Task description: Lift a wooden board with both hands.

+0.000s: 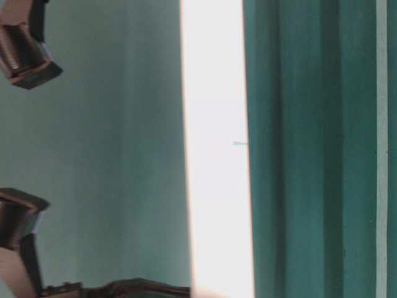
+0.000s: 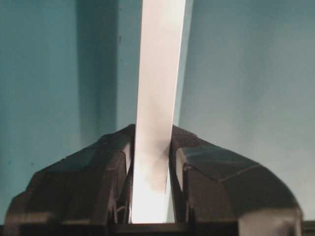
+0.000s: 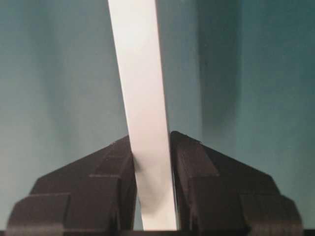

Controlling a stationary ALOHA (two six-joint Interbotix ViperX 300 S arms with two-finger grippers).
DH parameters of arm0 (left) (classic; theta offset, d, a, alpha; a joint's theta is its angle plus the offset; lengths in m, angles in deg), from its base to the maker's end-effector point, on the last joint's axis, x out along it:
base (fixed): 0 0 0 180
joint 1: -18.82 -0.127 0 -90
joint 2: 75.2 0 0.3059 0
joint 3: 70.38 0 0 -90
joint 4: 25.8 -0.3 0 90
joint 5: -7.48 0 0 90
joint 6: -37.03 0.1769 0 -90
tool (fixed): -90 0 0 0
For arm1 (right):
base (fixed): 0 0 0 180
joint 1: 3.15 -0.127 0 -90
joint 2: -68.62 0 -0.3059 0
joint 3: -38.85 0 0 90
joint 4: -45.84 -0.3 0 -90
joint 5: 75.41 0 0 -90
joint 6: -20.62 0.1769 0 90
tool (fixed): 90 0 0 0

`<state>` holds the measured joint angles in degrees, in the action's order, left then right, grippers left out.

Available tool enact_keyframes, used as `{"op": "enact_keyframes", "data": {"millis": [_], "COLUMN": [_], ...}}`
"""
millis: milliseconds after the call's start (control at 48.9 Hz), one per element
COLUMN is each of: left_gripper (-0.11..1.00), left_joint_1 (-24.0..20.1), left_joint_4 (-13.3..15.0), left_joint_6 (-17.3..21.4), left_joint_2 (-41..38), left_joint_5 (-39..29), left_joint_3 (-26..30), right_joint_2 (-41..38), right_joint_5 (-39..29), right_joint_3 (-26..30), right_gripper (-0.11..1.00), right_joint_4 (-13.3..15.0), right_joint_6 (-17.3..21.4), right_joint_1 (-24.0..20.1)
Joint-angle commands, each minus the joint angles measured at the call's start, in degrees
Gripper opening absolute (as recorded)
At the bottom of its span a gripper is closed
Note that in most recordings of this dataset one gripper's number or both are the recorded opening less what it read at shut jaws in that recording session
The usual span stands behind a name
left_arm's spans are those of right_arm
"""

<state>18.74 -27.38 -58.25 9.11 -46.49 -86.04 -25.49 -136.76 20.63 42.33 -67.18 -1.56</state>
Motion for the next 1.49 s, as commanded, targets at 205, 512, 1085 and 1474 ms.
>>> {"op": "enact_keyframes", "data": {"millis": [205, 512, 1085, 1474], "left_gripper": [0.17, 0.17, 0.17, 0.17], "left_joint_1": [0.09, 0.00, -0.35, 0.00], "left_joint_4": [-0.18, -0.18, -0.18, -0.09], "left_joint_6": [-0.18, 0.00, -0.44, -0.79], "left_joint_2": [-1.14, -3.78, -7.82, -8.09], "left_joint_5": [4.75, 10.72, 16.52, 18.11], "left_joint_3": [-3.08, -5.71, -8.26, -8.61], "right_joint_2": [-3.08, -6.42, -10.02, -11.25], "right_joint_5": [5.01, 11.07, 20.57, 21.45], "right_joint_3": [-1.76, -4.22, -8.44, -8.79], "right_gripper": [0.21, 0.21, 0.21, 0.21], "right_joint_4": [-0.35, -0.35, -0.35, -0.44], "right_joint_6": [-0.35, -0.35, -1.14, -1.67], "right_joint_1": [-1.58, -1.85, -1.76, -1.67]}}
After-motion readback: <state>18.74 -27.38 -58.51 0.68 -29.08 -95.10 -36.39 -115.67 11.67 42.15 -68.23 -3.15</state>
